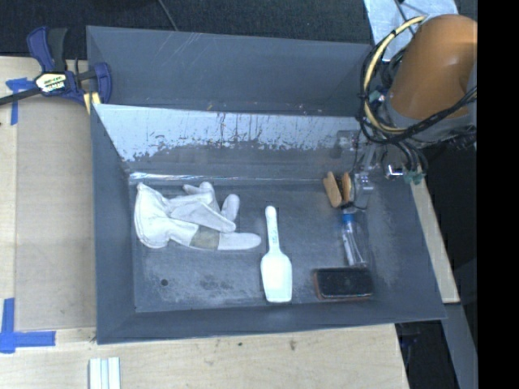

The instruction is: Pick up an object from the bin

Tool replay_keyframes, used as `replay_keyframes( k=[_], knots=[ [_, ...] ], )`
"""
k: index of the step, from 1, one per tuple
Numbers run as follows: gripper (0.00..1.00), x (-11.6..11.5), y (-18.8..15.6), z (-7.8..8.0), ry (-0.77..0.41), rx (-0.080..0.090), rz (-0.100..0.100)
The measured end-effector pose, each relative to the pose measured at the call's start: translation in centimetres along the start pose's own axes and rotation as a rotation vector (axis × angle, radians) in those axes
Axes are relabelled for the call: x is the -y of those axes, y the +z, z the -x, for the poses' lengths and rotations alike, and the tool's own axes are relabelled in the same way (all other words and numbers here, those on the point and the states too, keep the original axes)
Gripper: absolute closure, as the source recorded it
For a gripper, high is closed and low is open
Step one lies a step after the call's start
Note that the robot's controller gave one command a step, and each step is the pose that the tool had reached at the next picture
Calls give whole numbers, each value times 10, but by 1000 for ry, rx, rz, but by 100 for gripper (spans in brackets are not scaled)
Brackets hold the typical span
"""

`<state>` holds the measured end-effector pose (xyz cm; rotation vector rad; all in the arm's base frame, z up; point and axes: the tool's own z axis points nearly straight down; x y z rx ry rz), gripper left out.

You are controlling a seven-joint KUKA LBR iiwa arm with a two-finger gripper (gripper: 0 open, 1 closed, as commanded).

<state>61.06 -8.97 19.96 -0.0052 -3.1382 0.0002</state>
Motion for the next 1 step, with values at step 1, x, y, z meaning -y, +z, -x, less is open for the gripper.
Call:
replay_keyframes(
  k=[1],
  knots=[
    [0,0,-5,1,-1,8,-1]
  ],
)
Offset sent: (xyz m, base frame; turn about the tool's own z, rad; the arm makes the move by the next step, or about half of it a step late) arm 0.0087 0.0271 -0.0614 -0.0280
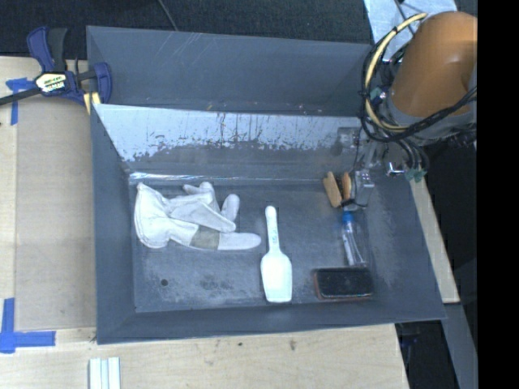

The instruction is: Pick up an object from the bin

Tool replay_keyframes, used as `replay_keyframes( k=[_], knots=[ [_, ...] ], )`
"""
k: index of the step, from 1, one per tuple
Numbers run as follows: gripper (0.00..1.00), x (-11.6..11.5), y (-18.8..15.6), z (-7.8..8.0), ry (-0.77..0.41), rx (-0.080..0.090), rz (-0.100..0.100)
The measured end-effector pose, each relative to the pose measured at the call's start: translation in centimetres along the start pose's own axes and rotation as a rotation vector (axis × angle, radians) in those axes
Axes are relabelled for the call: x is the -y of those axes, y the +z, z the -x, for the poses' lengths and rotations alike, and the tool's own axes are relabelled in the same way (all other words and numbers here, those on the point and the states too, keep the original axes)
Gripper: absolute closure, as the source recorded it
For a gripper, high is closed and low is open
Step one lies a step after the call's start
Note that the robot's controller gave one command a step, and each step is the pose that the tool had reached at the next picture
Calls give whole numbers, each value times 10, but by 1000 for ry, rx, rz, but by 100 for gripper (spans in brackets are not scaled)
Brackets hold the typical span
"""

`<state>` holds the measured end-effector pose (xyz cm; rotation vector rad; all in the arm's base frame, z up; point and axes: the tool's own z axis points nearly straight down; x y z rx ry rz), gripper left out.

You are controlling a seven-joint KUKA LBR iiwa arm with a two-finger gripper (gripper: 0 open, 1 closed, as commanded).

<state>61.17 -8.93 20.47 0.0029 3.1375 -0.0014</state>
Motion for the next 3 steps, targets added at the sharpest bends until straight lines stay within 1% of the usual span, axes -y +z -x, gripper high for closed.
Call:
replay_keyframes(
  k=[1,2,3],
  knots=[
    [0,-17,44,7,-17,5,-1],
    [0,-36,85,6,87,-1,1],
    [0,-69,122,-5,-30,0,0]
  ],
)
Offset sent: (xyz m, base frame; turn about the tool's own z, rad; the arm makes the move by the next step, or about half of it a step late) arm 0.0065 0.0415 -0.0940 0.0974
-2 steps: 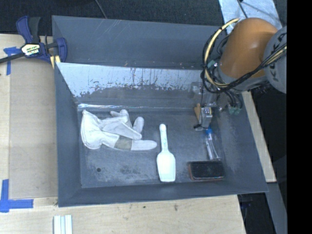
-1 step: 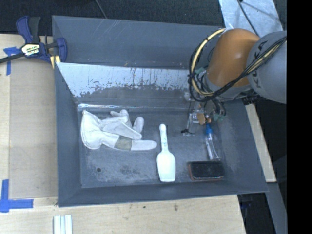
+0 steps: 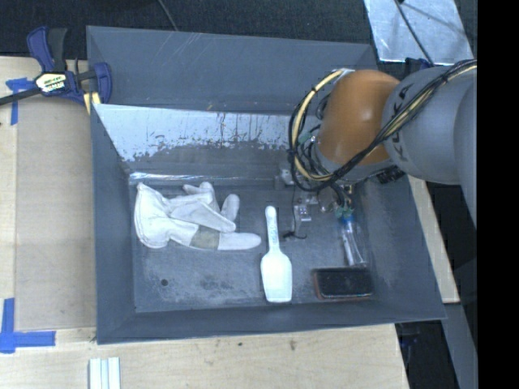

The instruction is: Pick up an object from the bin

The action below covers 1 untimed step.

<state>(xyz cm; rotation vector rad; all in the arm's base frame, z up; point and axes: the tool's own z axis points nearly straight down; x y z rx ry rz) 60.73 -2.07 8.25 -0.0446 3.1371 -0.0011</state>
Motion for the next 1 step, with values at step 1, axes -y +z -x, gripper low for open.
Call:
replay_keyframes(
  k=[1],
  knots=[
    [0,-15,11,4,39,-1,1]
  ],
)
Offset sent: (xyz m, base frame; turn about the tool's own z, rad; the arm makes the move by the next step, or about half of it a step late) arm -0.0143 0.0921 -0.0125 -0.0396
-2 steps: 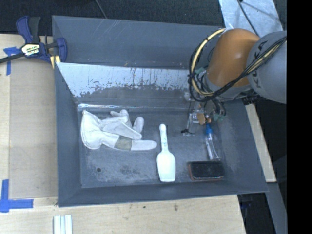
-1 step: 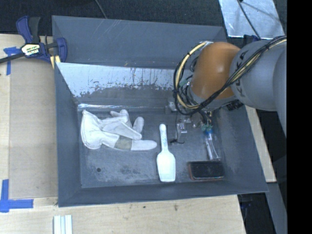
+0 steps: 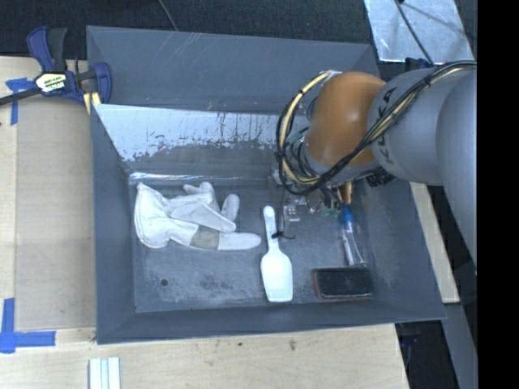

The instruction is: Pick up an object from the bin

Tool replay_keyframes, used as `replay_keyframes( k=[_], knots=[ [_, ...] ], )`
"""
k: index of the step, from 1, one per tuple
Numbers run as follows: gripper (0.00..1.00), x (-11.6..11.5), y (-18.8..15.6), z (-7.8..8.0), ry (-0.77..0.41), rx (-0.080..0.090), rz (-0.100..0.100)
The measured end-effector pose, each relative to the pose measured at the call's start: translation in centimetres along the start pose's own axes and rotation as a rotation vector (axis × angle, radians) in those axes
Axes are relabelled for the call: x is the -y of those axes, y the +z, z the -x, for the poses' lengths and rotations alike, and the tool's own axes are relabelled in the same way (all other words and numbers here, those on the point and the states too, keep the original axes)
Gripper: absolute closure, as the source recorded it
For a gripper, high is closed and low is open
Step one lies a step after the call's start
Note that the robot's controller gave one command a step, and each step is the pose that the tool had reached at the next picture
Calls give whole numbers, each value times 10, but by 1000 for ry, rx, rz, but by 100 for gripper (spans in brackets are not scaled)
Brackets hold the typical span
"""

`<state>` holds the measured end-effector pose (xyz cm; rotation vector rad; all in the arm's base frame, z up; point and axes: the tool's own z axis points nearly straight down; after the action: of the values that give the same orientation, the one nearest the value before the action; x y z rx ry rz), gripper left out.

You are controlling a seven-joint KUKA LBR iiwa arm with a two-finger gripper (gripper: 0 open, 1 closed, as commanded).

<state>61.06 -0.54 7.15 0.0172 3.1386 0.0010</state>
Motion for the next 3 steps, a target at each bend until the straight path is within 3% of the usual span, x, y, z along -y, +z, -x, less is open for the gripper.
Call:
replay_keyframes(
  k=[2,3],
  knots=[
    [0,-79,1,-18,-49,-1,2],
    [0,-58,-53,-21,-20,-6,0]
  ],
)
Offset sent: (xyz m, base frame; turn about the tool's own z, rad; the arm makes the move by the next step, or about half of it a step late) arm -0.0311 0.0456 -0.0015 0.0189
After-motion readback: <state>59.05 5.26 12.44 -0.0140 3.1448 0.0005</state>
